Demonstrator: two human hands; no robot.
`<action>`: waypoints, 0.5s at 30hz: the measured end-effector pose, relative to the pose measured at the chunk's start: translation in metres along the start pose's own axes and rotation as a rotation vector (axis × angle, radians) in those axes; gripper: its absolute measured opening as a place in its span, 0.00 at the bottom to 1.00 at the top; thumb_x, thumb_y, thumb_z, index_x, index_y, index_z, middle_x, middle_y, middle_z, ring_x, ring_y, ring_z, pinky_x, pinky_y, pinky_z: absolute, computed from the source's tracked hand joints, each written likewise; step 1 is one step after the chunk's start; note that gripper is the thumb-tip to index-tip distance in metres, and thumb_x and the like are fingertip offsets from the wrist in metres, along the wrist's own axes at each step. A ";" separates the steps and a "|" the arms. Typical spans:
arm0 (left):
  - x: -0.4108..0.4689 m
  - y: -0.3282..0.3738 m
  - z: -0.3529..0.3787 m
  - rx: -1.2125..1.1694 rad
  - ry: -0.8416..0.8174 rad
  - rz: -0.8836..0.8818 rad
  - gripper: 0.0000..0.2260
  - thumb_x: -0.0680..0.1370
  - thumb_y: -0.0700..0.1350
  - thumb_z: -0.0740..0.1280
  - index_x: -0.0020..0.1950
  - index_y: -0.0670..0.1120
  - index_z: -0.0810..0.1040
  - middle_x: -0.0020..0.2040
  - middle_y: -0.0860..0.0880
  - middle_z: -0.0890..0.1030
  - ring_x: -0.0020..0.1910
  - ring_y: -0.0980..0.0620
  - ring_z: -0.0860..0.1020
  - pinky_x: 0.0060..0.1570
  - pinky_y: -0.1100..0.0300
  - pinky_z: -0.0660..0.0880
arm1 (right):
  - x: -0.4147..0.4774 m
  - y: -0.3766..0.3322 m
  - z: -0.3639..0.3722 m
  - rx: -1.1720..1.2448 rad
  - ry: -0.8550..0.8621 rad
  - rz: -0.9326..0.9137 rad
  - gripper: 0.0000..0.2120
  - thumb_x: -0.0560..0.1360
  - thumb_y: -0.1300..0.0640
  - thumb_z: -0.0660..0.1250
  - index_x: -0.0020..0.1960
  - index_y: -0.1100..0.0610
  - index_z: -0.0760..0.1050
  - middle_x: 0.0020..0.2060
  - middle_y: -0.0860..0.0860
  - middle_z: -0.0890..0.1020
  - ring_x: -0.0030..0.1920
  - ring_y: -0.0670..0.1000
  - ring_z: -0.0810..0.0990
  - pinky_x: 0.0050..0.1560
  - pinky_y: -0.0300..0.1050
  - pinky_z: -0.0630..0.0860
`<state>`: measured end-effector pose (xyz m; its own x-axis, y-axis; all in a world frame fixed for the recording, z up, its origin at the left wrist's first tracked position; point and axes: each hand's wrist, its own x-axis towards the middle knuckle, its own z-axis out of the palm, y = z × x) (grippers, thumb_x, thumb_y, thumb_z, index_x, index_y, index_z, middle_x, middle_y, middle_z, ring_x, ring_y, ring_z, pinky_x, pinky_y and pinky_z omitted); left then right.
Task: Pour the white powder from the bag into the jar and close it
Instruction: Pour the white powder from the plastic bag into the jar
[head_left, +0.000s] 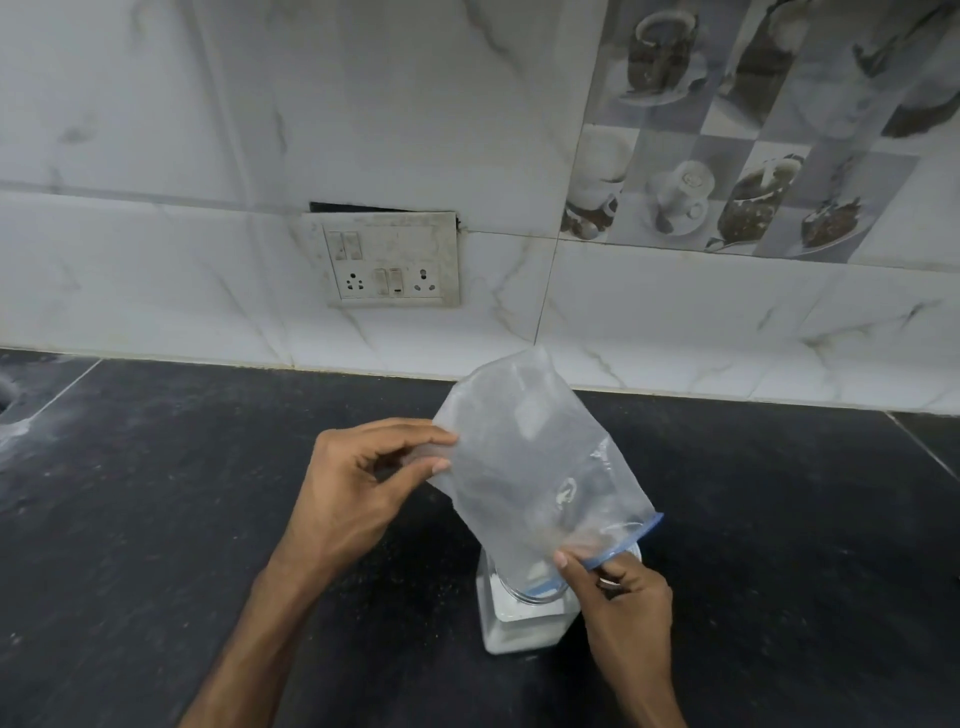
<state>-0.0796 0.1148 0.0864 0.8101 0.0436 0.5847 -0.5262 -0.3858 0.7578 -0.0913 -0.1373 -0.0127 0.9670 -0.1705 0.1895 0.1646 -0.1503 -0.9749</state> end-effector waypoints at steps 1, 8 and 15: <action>0.000 -0.002 0.001 -0.006 -0.016 -0.007 0.12 0.71 0.35 0.76 0.53 0.45 0.86 0.49 0.54 0.87 0.50 0.59 0.85 0.52 0.63 0.81 | 0.000 0.000 -0.001 0.008 0.005 0.003 0.17 0.69 0.63 0.78 0.41 0.38 0.86 0.39 0.42 0.88 0.42 0.41 0.87 0.41 0.30 0.79; -0.002 0.001 0.004 -0.031 -0.091 -0.054 0.17 0.71 0.35 0.76 0.58 0.49 0.84 0.54 0.57 0.86 0.52 0.57 0.85 0.53 0.61 0.82 | 0.002 -0.001 -0.002 -0.016 -0.004 -0.024 0.18 0.69 0.64 0.78 0.40 0.40 0.86 0.38 0.43 0.88 0.40 0.40 0.86 0.40 0.31 0.79; -0.003 0.004 0.002 0.023 -0.060 -0.049 0.15 0.71 0.40 0.77 0.56 0.53 0.84 0.42 0.59 0.86 0.38 0.58 0.84 0.41 0.62 0.82 | 0.001 0.002 -0.002 0.013 0.007 0.002 0.17 0.69 0.64 0.78 0.40 0.40 0.87 0.38 0.44 0.88 0.40 0.41 0.86 0.40 0.30 0.78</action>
<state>-0.0837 0.1111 0.0873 0.8492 0.0075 0.5280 -0.4799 -0.4059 0.7778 -0.0907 -0.1398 -0.0140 0.9660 -0.1775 0.1879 0.1647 -0.1376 -0.9767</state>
